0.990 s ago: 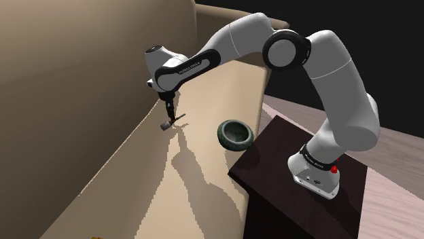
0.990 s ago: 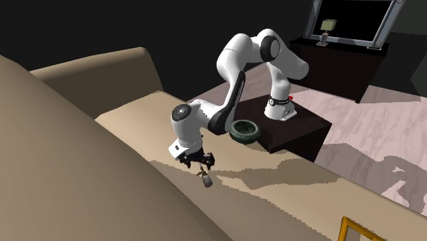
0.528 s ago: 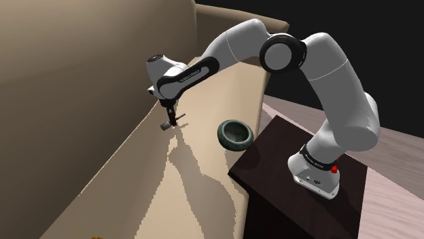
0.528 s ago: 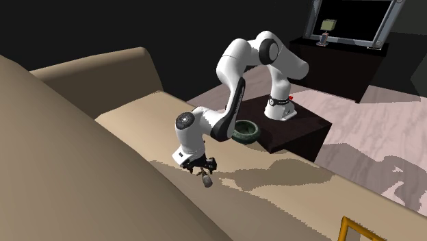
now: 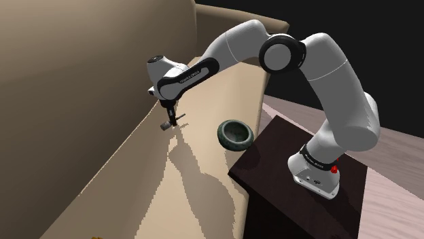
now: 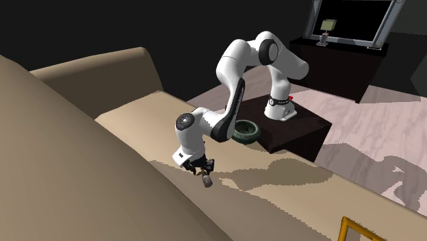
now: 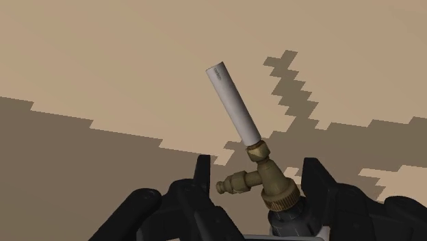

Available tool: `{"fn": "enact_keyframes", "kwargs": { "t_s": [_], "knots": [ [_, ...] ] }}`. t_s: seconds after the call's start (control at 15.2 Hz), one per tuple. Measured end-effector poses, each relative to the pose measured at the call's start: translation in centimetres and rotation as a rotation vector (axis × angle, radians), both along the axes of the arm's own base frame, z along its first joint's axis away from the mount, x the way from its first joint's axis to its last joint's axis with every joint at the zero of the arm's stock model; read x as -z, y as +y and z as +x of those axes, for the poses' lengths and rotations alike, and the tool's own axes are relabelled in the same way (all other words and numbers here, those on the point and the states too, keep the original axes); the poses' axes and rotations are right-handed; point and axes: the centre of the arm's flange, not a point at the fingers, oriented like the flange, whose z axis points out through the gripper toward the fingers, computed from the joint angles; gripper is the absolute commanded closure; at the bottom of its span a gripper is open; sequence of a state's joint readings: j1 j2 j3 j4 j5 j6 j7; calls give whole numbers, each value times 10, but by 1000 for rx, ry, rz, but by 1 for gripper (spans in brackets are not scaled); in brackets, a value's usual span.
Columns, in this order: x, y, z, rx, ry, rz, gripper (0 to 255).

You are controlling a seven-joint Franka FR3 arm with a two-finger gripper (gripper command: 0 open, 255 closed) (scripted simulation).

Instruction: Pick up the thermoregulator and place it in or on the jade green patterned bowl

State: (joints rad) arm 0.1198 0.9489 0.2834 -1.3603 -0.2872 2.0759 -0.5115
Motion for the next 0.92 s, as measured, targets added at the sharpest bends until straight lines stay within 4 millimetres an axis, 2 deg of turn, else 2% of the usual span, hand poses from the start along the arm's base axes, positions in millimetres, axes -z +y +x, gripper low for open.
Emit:
{"fn": "enact_keyframes", "kwargs": {
  "t_s": [0.59, 0.92],
  "knots": [
    [0, 0, 0, 0, 0, 0, 255],
    [-21, 2, -1, 0, 0, 0, 255]
  ]
}}
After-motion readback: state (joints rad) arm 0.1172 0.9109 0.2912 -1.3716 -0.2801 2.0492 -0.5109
